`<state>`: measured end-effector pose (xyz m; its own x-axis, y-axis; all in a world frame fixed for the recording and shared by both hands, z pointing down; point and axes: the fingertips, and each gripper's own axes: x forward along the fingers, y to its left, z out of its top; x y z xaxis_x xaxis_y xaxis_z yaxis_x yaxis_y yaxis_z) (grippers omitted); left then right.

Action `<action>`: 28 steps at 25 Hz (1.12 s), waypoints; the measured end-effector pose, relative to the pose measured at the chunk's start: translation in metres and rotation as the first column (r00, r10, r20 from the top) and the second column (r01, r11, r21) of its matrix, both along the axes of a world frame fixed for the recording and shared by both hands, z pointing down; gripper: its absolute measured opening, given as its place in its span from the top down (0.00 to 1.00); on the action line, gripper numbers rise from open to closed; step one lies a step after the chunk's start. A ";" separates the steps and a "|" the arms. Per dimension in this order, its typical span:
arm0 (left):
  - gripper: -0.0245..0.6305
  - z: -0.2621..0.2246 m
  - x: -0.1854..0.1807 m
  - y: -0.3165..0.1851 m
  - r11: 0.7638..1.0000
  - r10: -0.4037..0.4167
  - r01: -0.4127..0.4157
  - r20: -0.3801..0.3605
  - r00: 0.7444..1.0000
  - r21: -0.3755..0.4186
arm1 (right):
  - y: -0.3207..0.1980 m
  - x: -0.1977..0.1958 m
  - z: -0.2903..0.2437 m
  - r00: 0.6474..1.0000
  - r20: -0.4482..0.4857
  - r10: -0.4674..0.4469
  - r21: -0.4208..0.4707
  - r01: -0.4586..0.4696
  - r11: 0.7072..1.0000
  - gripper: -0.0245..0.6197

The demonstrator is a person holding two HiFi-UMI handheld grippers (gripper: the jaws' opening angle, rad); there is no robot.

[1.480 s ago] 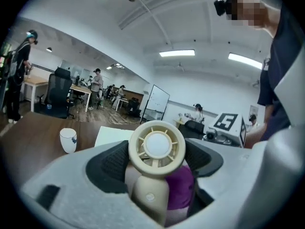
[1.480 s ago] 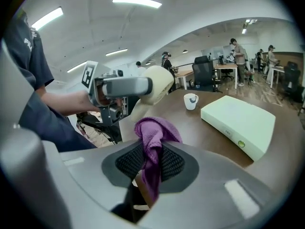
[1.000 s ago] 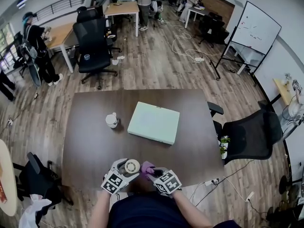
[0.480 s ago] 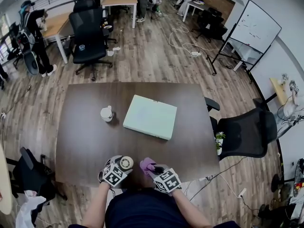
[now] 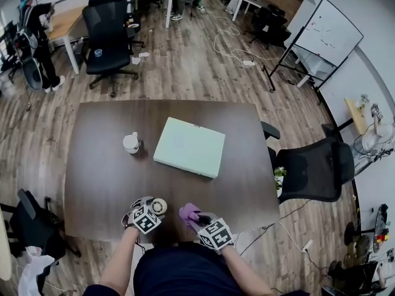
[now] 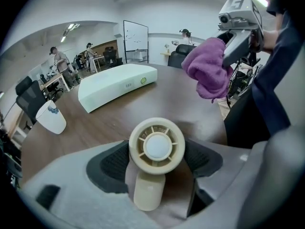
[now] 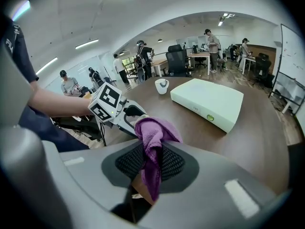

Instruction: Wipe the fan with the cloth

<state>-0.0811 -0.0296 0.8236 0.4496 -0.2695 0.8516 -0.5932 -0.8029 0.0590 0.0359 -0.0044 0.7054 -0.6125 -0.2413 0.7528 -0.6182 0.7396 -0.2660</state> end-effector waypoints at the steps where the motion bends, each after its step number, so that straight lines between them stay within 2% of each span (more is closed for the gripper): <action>1: 0.41 0.002 0.001 -0.001 1.000 0.013 -0.013 0.008 1.000 -0.004 | 0.000 0.001 0.001 1.000 -0.002 0.001 -0.003 -0.001 1.000 0.83; 4: 0.41 0.011 0.004 0.000 0.996 0.095 -0.095 0.066 0.993 -0.005 | 0.002 0.005 0.004 1.000 -0.008 0.007 -0.013 -0.007 1.000 0.83; 8: 0.41 0.025 0.005 0.000 0.977 0.213 -0.215 0.158 0.964 -0.007 | 0.003 0.006 0.008 1.000 -0.015 0.014 -0.022 -0.014 1.000 0.83; 15: 0.41 0.031 0.009 -0.005 0.962 0.272 -0.271 0.193 0.943 -0.035 | 0.001 0.008 0.007 1.000 -0.018 0.013 -0.033 -0.014 0.999 0.83; 18: 0.41 0.030 0.011 -0.004 0.957 0.289 -0.284 0.184 0.940 -0.051 | 0.005 0.007 0.007 1.000 -0.016 0.010 -0.038 -0.011 0.999 0.83; 22: 0.41 0.032 0.012 -0.005 0.960 0.275 -0.268 0.104 0.956 -0.079 | 0.007 0.006 0.009 1.000 -0.015 0.006 -0.042 -0.006 0.999 0.83; 28: 0.41 0.032 0.014 -0.005 0.949 0.311 -0.305 0.078 0.947 -0.075 | 0.007 0.010 0.009 1.000 -0.013 0.009 -0.046 -0.010 0.999 0.83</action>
<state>-0.0667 -0.0343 0.8555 0.4253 -0.0756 0.9019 -0.3226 -0.9437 0.0730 0.0458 0.0023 0.7143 -0.6006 -0.2120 0.7710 -0.6287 0.7210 -0.2914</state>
